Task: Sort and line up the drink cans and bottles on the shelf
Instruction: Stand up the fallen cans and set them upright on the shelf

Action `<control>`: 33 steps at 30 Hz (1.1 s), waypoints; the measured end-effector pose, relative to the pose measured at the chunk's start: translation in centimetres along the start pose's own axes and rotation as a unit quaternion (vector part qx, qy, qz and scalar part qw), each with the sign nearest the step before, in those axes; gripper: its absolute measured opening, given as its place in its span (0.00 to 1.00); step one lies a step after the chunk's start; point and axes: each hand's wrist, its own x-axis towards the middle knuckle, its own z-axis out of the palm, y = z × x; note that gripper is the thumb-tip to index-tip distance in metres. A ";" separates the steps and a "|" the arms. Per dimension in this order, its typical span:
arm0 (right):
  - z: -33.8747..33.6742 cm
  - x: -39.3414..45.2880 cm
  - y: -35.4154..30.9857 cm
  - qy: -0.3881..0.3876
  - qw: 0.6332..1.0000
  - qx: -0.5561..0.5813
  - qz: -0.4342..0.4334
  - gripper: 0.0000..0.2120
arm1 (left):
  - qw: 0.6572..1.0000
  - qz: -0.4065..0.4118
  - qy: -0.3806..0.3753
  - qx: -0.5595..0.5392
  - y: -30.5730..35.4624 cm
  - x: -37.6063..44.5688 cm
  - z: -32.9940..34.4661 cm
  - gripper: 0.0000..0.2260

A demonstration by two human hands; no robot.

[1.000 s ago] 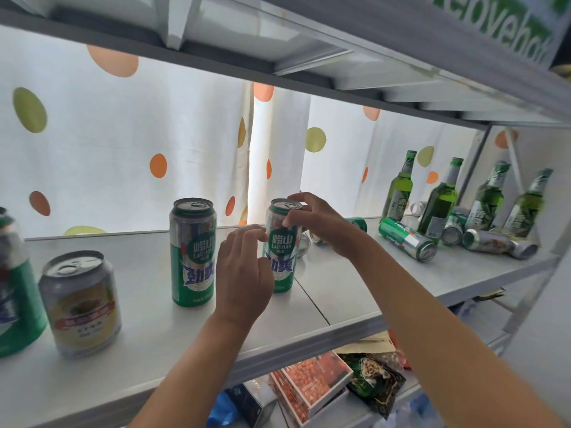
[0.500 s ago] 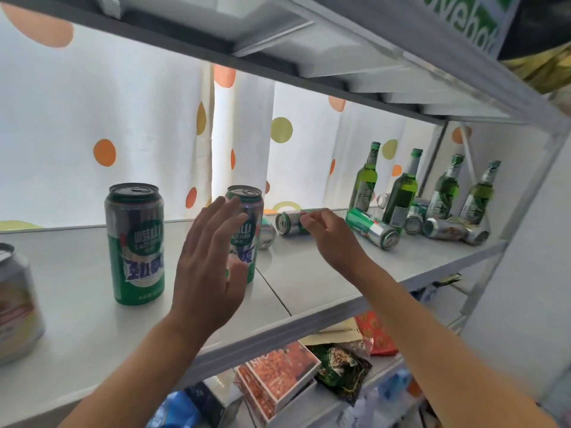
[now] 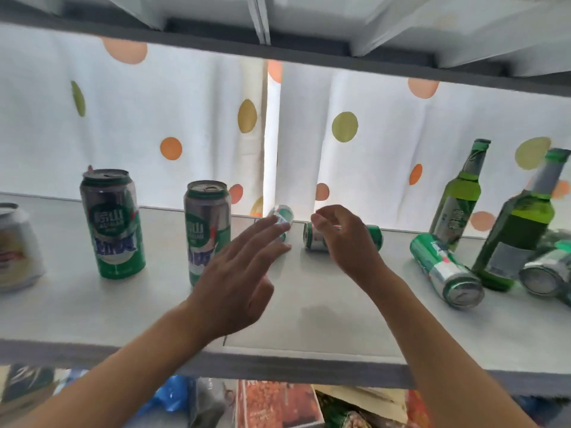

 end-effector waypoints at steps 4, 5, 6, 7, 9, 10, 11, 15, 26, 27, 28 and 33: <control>-0.4 4.0 -0.4 -0.034 0.999 0.020 0.007 0.07 | 0.995 -0.050 -0.054 0.069 0.4 1.8 2.6 0.22; -0.4 5.0 -0.6 -0.043 0.999 0.018 0.010 0.07 | 0.993 -0.073 -0.057 0.073 0.3 2.1 3.3 0.23; -0.4 5.9 -0.7 -0.053 0.998 0.014 0.018 0.07 | 0.990 -0.108 -0.056 0.072 0.1 2.4 3.9 0.24; -0.4 6.8 -0.7 -0.061 0.998 0.010 0.031 0.08 | 0.986 -0.146 -0.052 0.068 -0.1 2.6 4.5 0.25; -0.3 8.5 -1.0 -0.076 0.996 0.013 0.046 0.14 | 0.973 -0.218 -0.043 0.061 -0.5 2.8 5.5 0.28; -0.2 9.2 -1.2 -0.080 0.995 0.014 0.051 0.16 | 0.966 -0.248 -0.043 0.054 -0.7 2.6 5.9 0.30; -0.1 9.9 -1.3 -0.084 0.995 0.011 0.055 0.15 | 0.961 -0.269 -0.049 0.046 -1.0 2.4 6.1 0.31; 1.3 12.6 -0.3 -0.095 0.990 -0.014 0.106 0.05 | 0.958 -0.275 -0.080 0.035 -1.4 1.9 6.7 0.30; 6.9 16.4 1.8 -0.222 0.921 -0.153 0.280 0.14 | 0.950 -0.269 -0.153 0.047 -2.0 1.6 7.9 0.32; 7.2 16.4 2.0 -0.235 0.917 -0.156 0.282 0.15 | 0.949 -0.269 -0.155 0.049 -2.0 1.5 7.9 0.32; 7.6 16.4 2.1 -0.244 0.914 -0.149 0.286 0.16 | 0.950 -0.269 -0.153 0.051 -2.0 1.5 7.9 0.31; 8.4 16.9 1.9 -0.309 0.883 -0.120 0.331 0.22 | 0.950 -0.269 -0.156 0.041 -2.0 1.5 7.9 0.28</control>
